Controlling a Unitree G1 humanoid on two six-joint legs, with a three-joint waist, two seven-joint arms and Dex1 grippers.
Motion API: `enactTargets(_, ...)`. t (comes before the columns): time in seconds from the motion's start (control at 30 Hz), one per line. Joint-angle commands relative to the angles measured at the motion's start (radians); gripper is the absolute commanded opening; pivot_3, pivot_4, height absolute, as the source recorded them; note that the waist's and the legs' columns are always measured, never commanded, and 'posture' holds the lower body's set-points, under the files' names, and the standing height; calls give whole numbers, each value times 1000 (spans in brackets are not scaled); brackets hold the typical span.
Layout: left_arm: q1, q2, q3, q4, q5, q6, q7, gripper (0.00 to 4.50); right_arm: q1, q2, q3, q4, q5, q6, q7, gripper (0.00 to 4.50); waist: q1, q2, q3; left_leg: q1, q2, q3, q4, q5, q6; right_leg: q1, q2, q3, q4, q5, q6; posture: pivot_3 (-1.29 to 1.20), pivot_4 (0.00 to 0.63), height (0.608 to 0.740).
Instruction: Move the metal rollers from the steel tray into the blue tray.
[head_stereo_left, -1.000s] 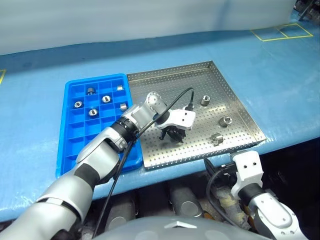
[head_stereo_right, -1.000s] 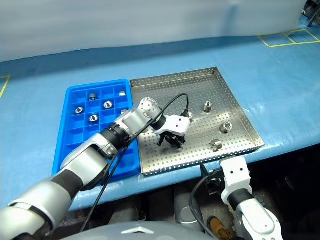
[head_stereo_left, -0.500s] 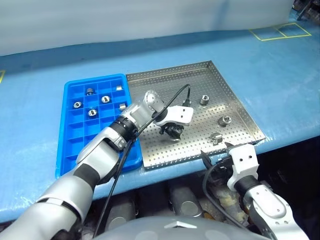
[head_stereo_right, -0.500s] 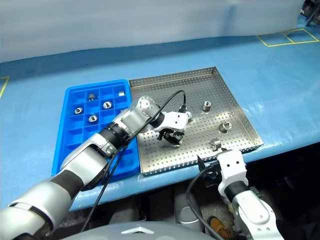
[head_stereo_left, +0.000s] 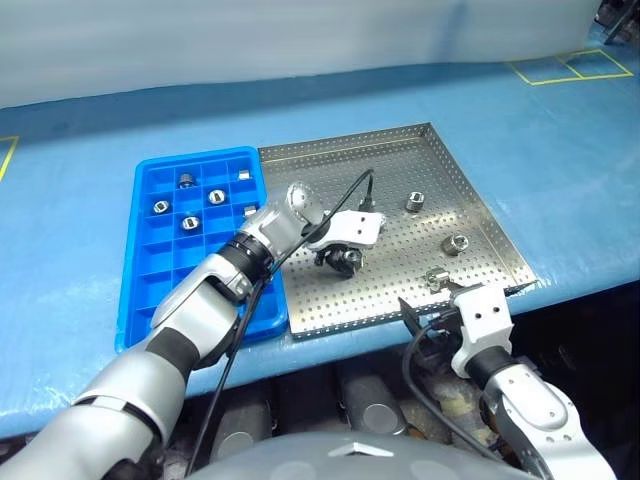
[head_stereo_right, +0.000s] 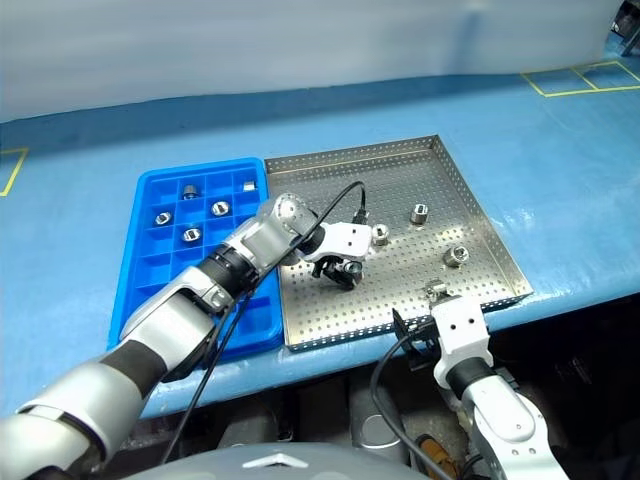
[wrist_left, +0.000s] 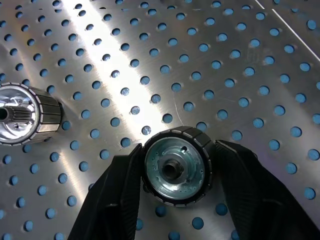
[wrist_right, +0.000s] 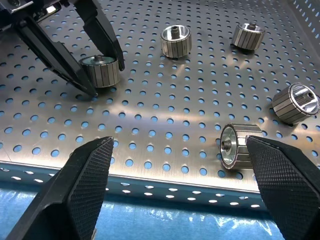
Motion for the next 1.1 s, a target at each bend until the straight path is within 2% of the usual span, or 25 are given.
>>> enactTargets(0.03, -3, -5, -11, 9, 12, -10, -21, 1868, 8, 3, 0, -18, -7, -15, -8, 4500, 0, 0, 0, 0, 0, 0, 0, 0, 0, 0, 0, 0, 0, 0, 0, -300, 150, 740)
enactTargets(0.17, -17, -2, 41, -19, -27, 1, -8, 1868, 9, 5, 2, -18, -8, -14, -12, 4500, -1, 0, 0, 0, 0, 0, 1, 0, 0, 0, 0, 0, 0, 0, 0, -293, 150, 740)
enactTargets(0.3, -35, 10, 187, -114, -144, 79, 22, 1868, -13, 0, 27, -19, -16, -11, -13, 4500, -1, 0, 0, -1, 0, 0, 1, 0, 0, -1, 0, 0, 1, 0, 0, -265, 150, 740)
enactTargets(0.37, -6, 67, 318, -264, -223, 161, 67, 1868, -114, 33, 79, -32, 5, 3, -20, 4500, -4, 0, 2, -1, 0, 0, 1, 0, 0, -1, 0, 0, 1, 0, 0, -221, 150, 740)
enactTargets(0.47, 56, 141, 393, -432, -264, 238, 108, 1868, -226, 54, 131, -35, 29, 35, -10, 4500, -7, 2, 1, 0, 2, 1, 2, 0, 0, -3, -1, 0, 3, 1, 1, -180, 150, 740)
enactTargets(0.67, 312, 366, 521, -790, -211, 425, 283, 1868, -519, 65, 298, 81, 36, 119, 38, 4500, 40, 4, 0, 3, 2, 0, 0, 0, -1, -1, 1, 1, 3, 1, -1, -50, 150, 740)
enactTargets(0.73, 377, 406, 550, -870, -208, 485, 333, 1868, -576, 68, 336, 122, 32, 126, 52, 4500, 69, 3, 1, 2, 2, -1, 0, 1, -2, -2, 1, 1, 4, 1, -1, -25, 150, 740)
enactTargets(0.87, 528, 447, 630, -1026, -196, 632, 446, 1868, -702, 94, 404, 215, 40, 112, 96, 4500, 142, 2, 1, -1, -1, -4, 1, 0, -2, -2, 0, -2, 1, 4, -7, 55, 150, 740)
enactTargets(0.97, 632, 451, 673, -1115, -161, 728, 550, 1868, -773, 110, 442, 278, 40, 90, 131, 4500, 169, 1, 1, -1, -2, -3, 1, 0, -1, -1, -2, -2, 0, 4, -7, 101, 150, 740)
enactTargets(1.1, 712, 448, 692, -1181, -151, 814, 635, 1868, -794, 120, 455, 319, 48, 72, 155, 4500, 198, 1, 1, -1, -2, -6, 1, 0, -2, -1, -1, -4, 1, 4, -7, 120, 150, 740)
